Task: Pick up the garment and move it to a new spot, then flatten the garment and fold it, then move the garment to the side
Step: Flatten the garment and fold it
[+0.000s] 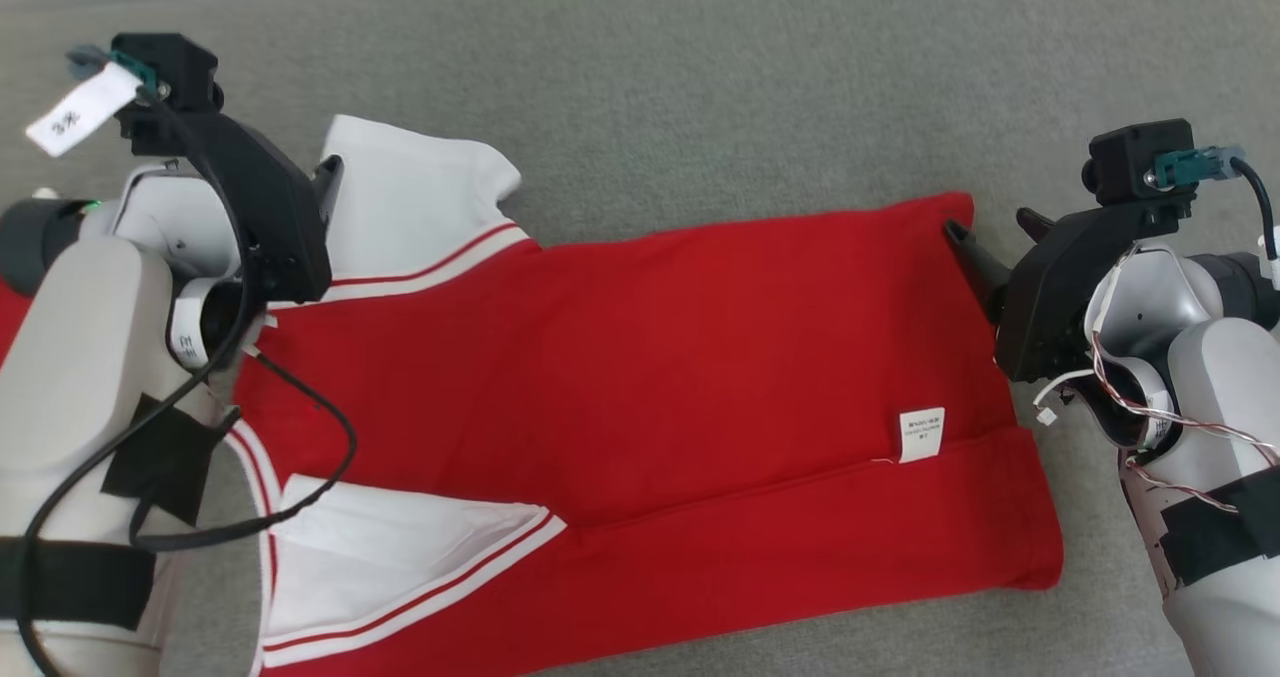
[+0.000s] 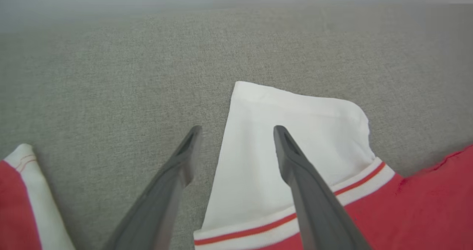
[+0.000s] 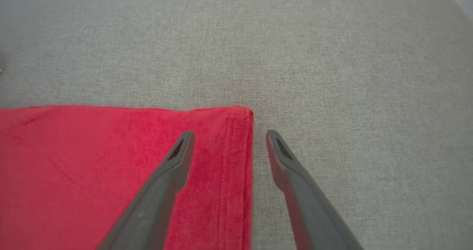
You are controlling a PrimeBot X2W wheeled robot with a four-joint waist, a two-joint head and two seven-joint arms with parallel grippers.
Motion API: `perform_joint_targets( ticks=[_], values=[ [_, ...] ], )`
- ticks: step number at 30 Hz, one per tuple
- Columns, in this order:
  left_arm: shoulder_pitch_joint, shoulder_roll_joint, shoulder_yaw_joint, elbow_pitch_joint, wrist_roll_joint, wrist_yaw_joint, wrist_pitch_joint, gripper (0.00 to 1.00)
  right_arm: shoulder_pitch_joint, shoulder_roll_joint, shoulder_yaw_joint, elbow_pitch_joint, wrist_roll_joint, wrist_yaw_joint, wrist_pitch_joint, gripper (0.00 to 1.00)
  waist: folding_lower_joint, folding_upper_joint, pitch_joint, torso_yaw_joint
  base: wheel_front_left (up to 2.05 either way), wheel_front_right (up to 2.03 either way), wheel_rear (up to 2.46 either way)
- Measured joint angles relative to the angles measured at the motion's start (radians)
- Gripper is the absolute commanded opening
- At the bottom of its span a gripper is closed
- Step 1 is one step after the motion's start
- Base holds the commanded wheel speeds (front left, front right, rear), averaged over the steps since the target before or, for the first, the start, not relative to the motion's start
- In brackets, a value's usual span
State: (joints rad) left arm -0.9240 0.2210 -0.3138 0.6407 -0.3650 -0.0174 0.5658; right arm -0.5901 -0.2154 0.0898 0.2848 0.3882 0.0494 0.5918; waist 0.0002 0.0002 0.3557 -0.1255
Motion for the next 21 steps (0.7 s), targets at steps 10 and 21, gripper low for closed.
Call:
perform_joint_targets(
  ticks=[10,21],
  values=[
    [-0.103,0.027,-0.034,0.099,0.062,-0.001,0.017,1.00,-0.072,0.014,0.013,0.029,0.000,-0.010,0.024,1.00,0.0000,0.0000,0.086,-0.059,0.00,0.00,0.00],
    [-0.146,0.022,-0.048,0.168,0.100,0.018,-0.018,1.00,-0.073,0.015,0.021,0.044,-0.003,-0.014,0.019,1.00,-0.0003,0.0000,0.106,-0.075,0.00,0.00,0.00]
  ],
)
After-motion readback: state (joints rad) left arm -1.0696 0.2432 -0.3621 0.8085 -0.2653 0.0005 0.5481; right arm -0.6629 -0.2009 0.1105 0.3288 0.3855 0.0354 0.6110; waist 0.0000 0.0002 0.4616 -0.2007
